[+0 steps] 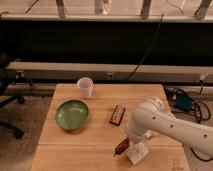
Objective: Place the pepper on the white sponge
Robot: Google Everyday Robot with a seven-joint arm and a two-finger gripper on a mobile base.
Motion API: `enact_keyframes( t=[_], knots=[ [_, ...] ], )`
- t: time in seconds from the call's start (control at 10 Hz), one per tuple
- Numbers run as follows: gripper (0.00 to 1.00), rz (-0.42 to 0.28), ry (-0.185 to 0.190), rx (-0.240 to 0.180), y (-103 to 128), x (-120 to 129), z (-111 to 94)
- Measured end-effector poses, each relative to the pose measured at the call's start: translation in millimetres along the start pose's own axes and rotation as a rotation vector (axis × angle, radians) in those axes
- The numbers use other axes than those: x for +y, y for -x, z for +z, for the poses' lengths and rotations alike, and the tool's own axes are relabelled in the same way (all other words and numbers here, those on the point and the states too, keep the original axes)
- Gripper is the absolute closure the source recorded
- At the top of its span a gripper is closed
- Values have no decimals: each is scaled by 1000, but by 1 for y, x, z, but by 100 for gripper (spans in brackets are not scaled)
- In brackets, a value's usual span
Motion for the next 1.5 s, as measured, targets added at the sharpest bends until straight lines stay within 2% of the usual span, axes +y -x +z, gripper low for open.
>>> enact_keyframes(
  t=[0.3, 0.5, 0.7, 1.0, 1.5],
  knots=[
    [84, 83, 25, 18, -8, 28, -27],
    [84, 126, 39, 16, -21, 46, -29],
    [84, 146, 47, 0, -26, 50, -11],
    [84, 154, 46, -20, -40, 46, 28],
    [84, 165, 35, -17, -75, 34, 62]
  ],
)
